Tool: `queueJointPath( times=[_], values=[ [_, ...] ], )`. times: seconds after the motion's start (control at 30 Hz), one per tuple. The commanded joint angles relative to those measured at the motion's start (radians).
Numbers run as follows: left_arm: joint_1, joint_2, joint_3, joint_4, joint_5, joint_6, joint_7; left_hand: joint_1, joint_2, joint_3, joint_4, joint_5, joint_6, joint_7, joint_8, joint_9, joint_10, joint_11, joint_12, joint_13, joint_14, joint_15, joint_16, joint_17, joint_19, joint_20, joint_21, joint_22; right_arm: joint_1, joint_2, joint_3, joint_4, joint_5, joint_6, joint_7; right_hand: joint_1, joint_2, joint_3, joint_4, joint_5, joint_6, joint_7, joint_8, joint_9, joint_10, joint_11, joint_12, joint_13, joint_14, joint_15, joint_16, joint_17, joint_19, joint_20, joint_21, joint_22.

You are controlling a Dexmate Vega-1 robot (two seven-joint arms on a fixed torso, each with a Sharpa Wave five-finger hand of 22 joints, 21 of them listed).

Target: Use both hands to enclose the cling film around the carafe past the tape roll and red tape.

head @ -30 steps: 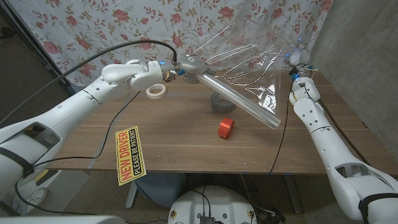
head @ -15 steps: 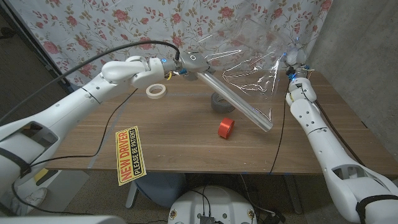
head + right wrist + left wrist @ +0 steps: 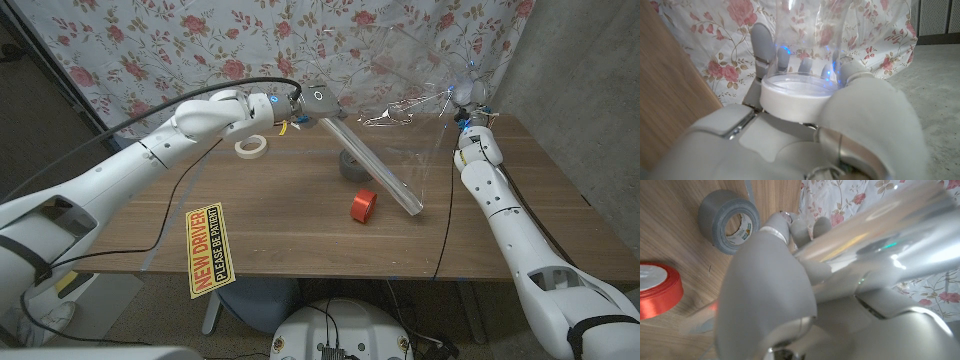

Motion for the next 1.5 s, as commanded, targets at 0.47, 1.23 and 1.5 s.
queueJointPath(
  times=[0.47, 1.23, 1.5],
  values=[
    [-0.119, -0.049, 0.132, 0.05, 0.186, 0.028, -0.044, 0.014, -0.01, 0.019, 0.005, 0.025, -0.012, 0.001, 0.071, 0.016, 0.04, -0.022, 0.198, 0.003, 0.061, -0.043, 0.018, 0.005, 0.01, -0.002, -0.002, 0.027, -0.012, 0.008, 0.004, -0.05, 0.095, -0.051, 0.07, 0.163, 0.156, 0.003, -0.001, -0.003, 0.028, 0.024, 0.002, 0.0, 0.099, -0.091, 0.004, 0.001, 0.309, -0.388, 0.258, 0.005, -0.029, -0.137, 0.0, 0.0],
    [-0.161, -0.098, 0.165, 0.147, 0.16, 0.123, -0.044, 0.018, -0.011, 0.018, 0.007, 0.028, -0.043, -0.002, 0.11, 0.004, 0.039, -0.022, 0.199, 0.003, 0.063, -0.043, 0.016, 0.006, 0.007, -0.002, 0.005, 0.015, -0.063, -0.037, 0.024, -0.141, 0.168, -0.109, 0.104, 0.164, 0.156, 0.003, -0.001, -0.002, 0.029, 0.027, 0.002, -0.001, 0.098, -0.092, 0.006, 0.001, 0.309, -0.388, 0.26, 0.005, -0.027, -0.137, 0.001, 0.0],
    [-0.135, -0.109, 0.155, 0.152, 0.161, 0.218, -0.014, 0.016, -0.012, 0.019, 0.008, 0.032, -0.049, -0.002, 0.125, 0.003, 0.037, -0.022, 0.198, 0.003, 0.06, -0.042, 0.009, 0.005, 0.004, -0.001, 0.009, 0.007, -0.06, -0.048, 0.019, -0.14, 0.171, -0.119, 0.117, 0.164, 0.156, 0.003, -0.001, -0.002, 0.029, 0.026, 0.001, -0.002, 0.099, -0.094, 0.006, 0.001, 0.309, -0.388, 0.26, 0.005, -0.027, -0.137, 0.0, 0.0]
  ],
)
